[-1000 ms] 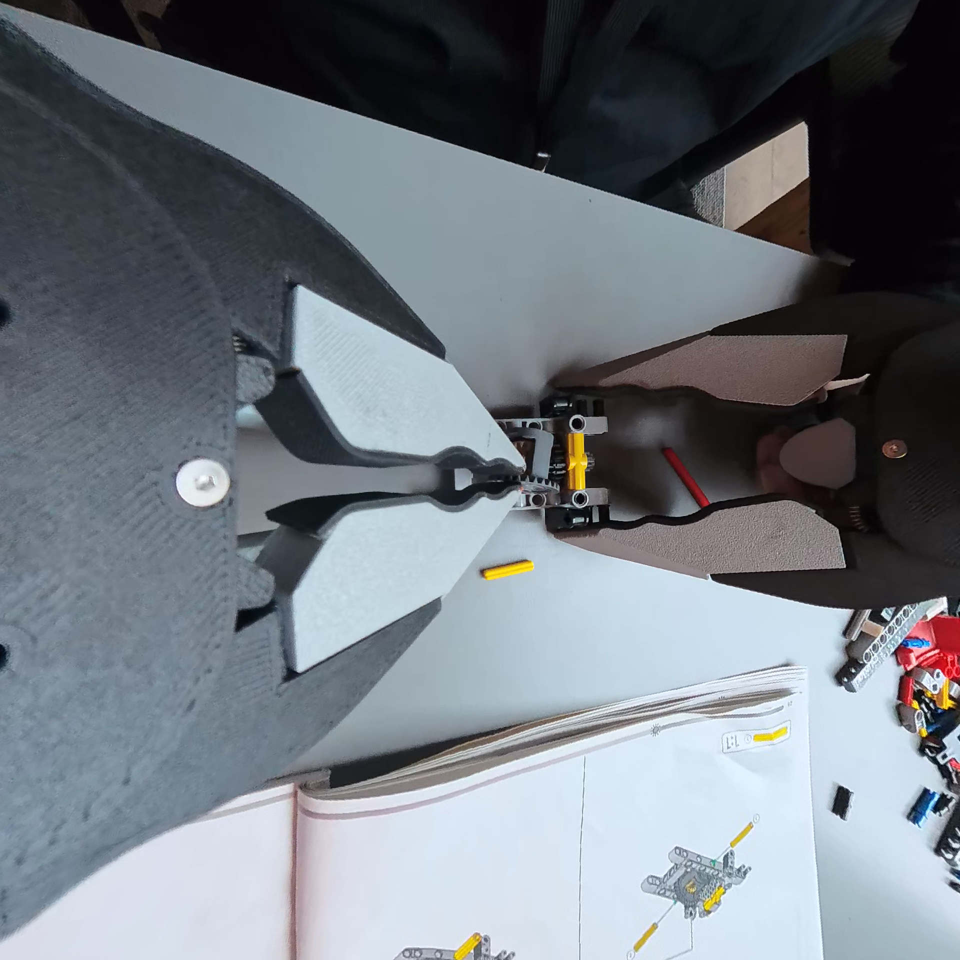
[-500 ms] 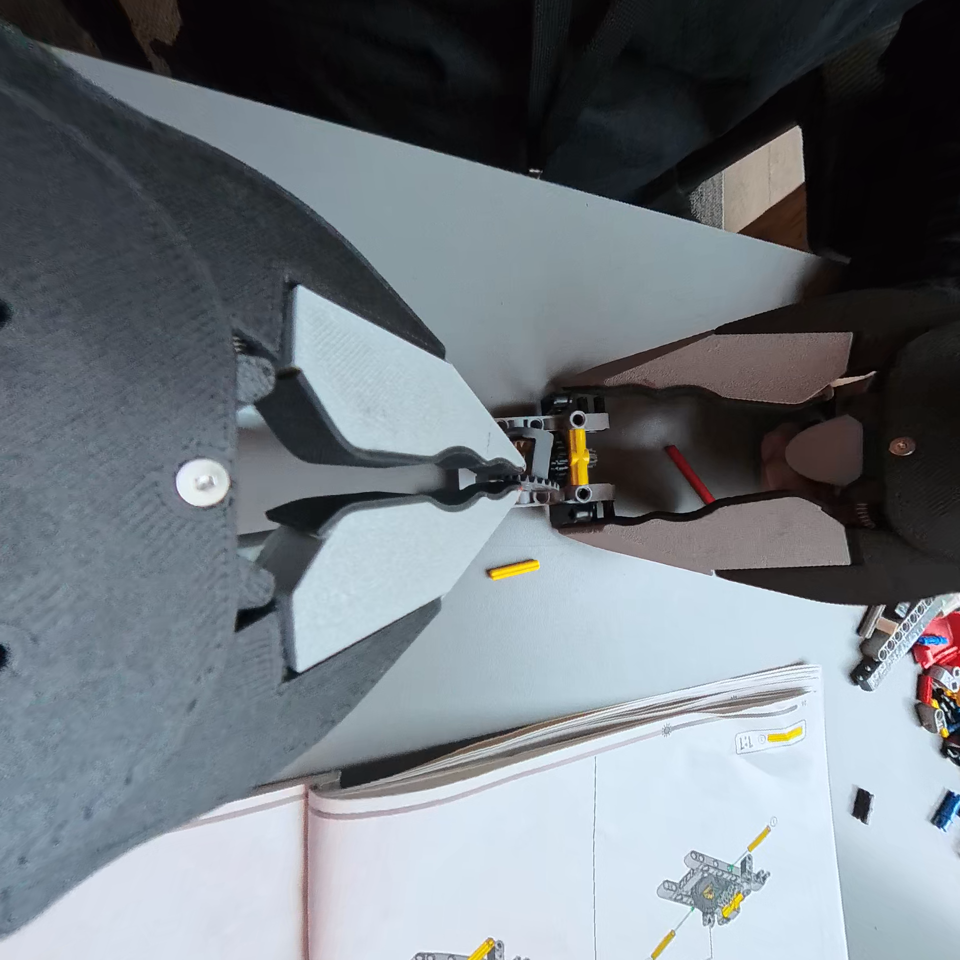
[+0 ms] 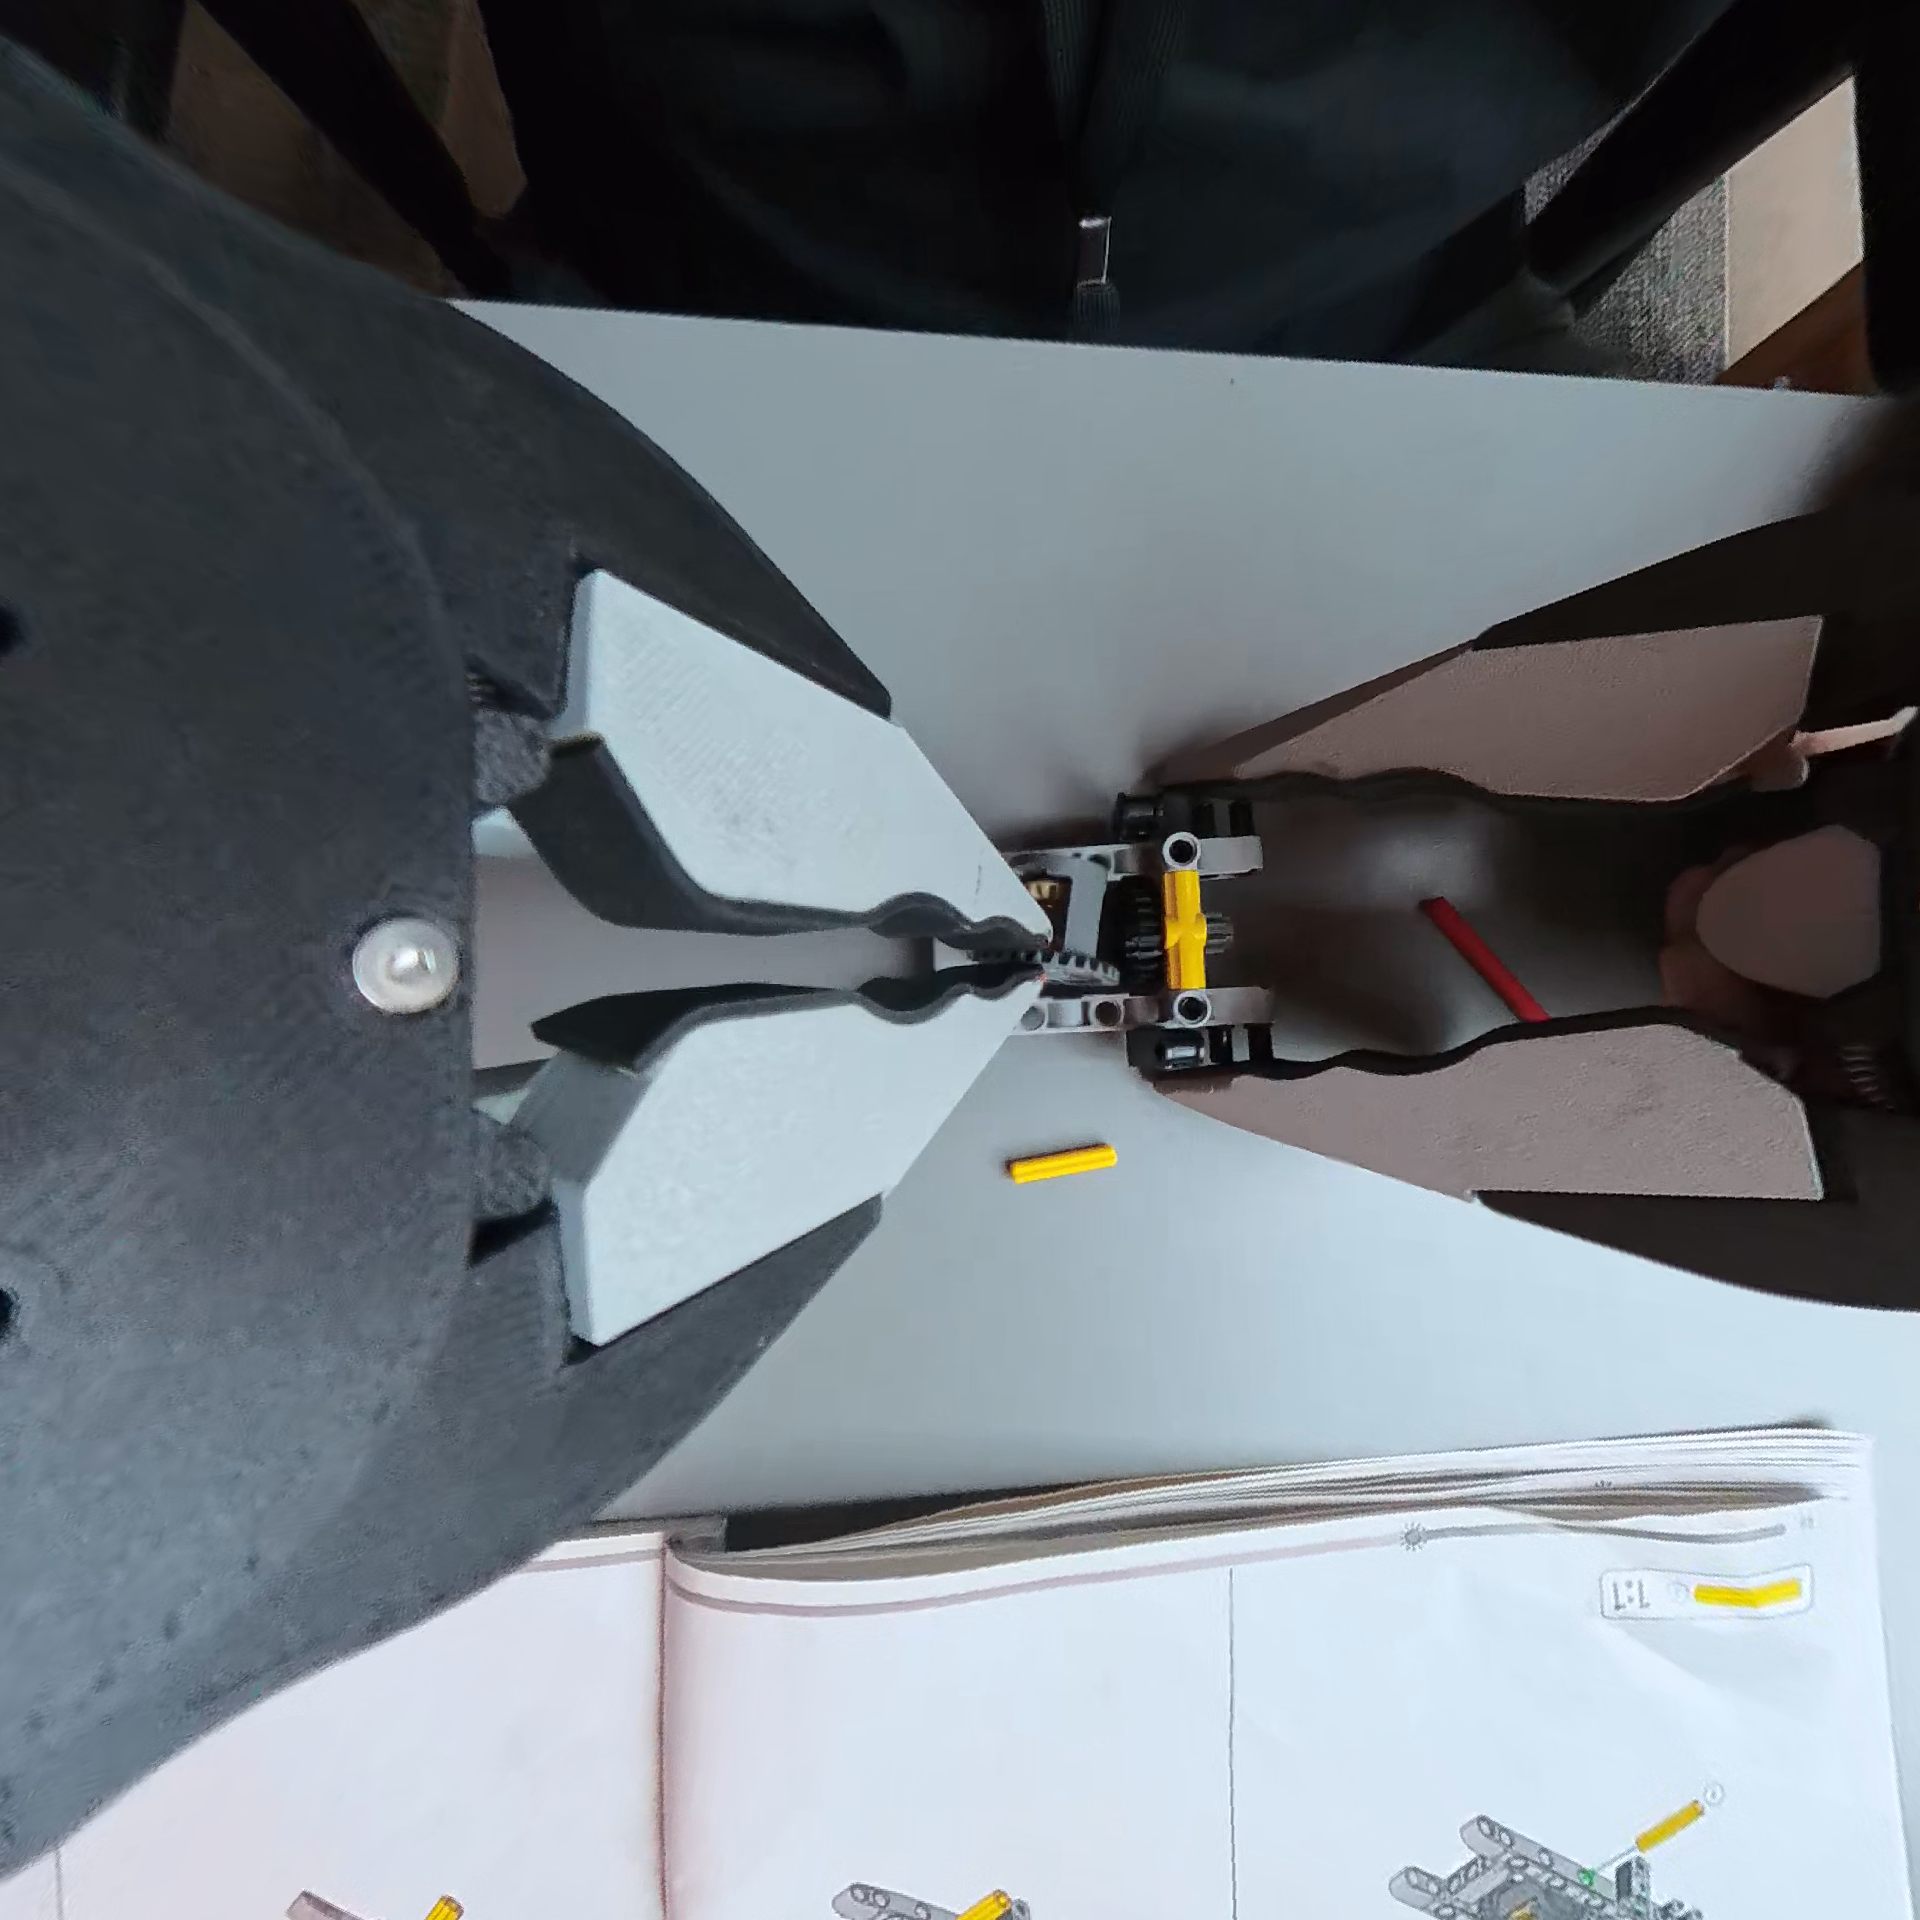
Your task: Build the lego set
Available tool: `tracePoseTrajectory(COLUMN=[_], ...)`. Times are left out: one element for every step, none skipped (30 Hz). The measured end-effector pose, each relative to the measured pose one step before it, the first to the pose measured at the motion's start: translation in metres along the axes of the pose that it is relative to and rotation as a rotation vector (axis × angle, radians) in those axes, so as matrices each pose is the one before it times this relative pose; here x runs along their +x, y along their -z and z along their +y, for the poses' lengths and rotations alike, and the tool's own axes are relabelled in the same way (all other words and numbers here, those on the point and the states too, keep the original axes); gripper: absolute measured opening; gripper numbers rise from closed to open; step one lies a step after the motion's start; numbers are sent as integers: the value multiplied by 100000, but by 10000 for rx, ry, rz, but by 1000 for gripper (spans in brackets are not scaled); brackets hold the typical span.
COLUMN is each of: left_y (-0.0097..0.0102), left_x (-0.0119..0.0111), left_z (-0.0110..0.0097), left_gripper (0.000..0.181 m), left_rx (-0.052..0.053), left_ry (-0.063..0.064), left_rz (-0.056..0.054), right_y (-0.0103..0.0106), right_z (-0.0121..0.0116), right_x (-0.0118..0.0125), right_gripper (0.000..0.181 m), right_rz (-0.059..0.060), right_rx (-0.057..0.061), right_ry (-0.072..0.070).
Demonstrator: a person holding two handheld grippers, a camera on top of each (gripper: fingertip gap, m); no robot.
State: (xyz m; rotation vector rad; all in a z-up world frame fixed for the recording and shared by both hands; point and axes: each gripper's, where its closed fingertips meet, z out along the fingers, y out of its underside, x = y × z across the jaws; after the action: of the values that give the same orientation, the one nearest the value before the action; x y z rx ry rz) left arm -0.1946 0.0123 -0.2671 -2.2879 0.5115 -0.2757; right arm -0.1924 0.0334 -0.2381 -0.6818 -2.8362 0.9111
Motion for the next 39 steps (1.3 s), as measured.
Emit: tracePoseTrajectory(left_y=[-5, -5, -2, 1, 0, 5, 7, 3, 0, 14, 6, -3, -5, -1, -5, 2, 17, 10, 12, 4, 8, -3, -5, -12, -2, -5, 1, 2, -14, 0, -4, -5, 13, 42, 96, 140, 183, 211, 254], left_x=[-3, 7, 0, -6, 0, -2, 4, -4, 4, 2, -4, 4, 2, 10, 8, 16, 31, 16, 48, 27, 22, 15, 26, 33, 21, 10, 22, 34, 18, 34, 15, -30, -56, -43, -62, -28, -19, -103, -216], left_z=[-1, 12, 0, 1, 0, 1, -13, -3, -6, -5, 3, -1, 13, 5, -2, -1, -3, -13, 3, -15, 6, -1, 2, 10, 4, -1, 5, 9, 10, 9, 3, 0, -7, -45, -71, -47, 5, 29, 37], left_gripper=[61, 61, 61, 61, 61, 61, 61, 61, 61, 61, 61, 61, 61, 61, 61, 61, 61, 61, 61, 61, 61, 62, 62, 62, 63, 63, 63, 64, 65, 65, 66, 67, 68, 69, 69, 70, 70, 70, 70], left_rx=[-3, -3, -2, -1, 0, 3, 5, 6, 5, 5, 2, -1, -4, -5, -2, 3, 5, 7, 8, 5, 2, -2, -5, -5, -4, -3, -3, -5, -8, -8, -6, -6, 6, 40, 71, 74, 55, 36, 1], left_ry=[-11, -8, -6, -3, 0, 9, 17, 17, 17, 14, 7, -3, -12, -18, -9, 1, 10, 15, 8, 9, 2, -11, -20, -23, -16, -13, -16, -23, -27, -28, -20, 2, 20, 12, 8, 21, 24, 22, 30], left_rz=[-10, -7, -3, -2, 0, 7, 16, 18, 16, 13, 6, -2, -8, -7, -3, 17, 26, 32, 46, 31, 18, 10, 0, 7, 1, 1, 8, 4, -8, 0, -8, -25, -32, -35, -64, -49, -50, -96, -151], right_y=[-13, -40, -55, -57, -15, 43, 87, 142, 165, 169, 168, 150, 144, 124, 125, 138, 137, 138, 122, 103, 95, 83, 72, 40, -3, -47, -69, -79, -76, -61, -43, -33, -31, -30, -41, -50, -63, -63, -46], right_z=[-116, -49, 5, 56, 30, 7, 32, 11, 0, -24, -14, -1, 50, 65, 87, 72, 85, 59, 72, 80, 81, 45, 25, 42, 101, 134, 149, 121, 76, 33, 5, -72, -128, -133, -113, -44, 49, 75, 38], right_x=[-99, -48, -22, -38, -35, 19, 54, 65, 20, 23, 49, 65, 93, 100, 82, 97, 109, 92, 108, 167, 161, 145, 112, 73, 84, 123, 117, 86, 31, -14, -35, -48, -76, -67, -24, -38, -89, -46, -9], right_gripper=[0, 0, 0, 0, 0, 0, 0, 0, 0, 0, 0, 0, 0, 0, 0, 0, 0, 0, 0, 0, 0, 0, 0, 0, 0, 0, 0, 0, 0, 0, 0, 0, 0, 0, 0, 0, 0, 0, 0], right_rz=[-56, -10, 11, 14, 12, 2, -2, -13, -44, -41, -24, -11, 2, 3, 7, 26, 32, 14, 11, 25, 17, -7, -37, -75, -75, -37, -20, -15, -9, 2, 22, 17, -15, -14, 19, 21, 9, 38, 56], right_rx=[-9, -6, -21, -18, 20, 47, 41, 58, 75, 92, 94, 82, 52, 29, 28, 27, 27, 45, 36, 25, 33, 61, 89, 84, 40, 1, -34, -45, -40, -40, -40, -20, -12, -36, -68, -127, -183, -185, -148], right_ry=[25, 32, 30, 33, 33, 1, -27, -30, -35, -42, -33, -25, -40, -42, -26, -21, -23, -20, -30, -42, -43, -57, -79, -104, -108, -88, -74, -60, -29, 9, 36, 38, 24, 18, 28, 31, 36, 55, 61])
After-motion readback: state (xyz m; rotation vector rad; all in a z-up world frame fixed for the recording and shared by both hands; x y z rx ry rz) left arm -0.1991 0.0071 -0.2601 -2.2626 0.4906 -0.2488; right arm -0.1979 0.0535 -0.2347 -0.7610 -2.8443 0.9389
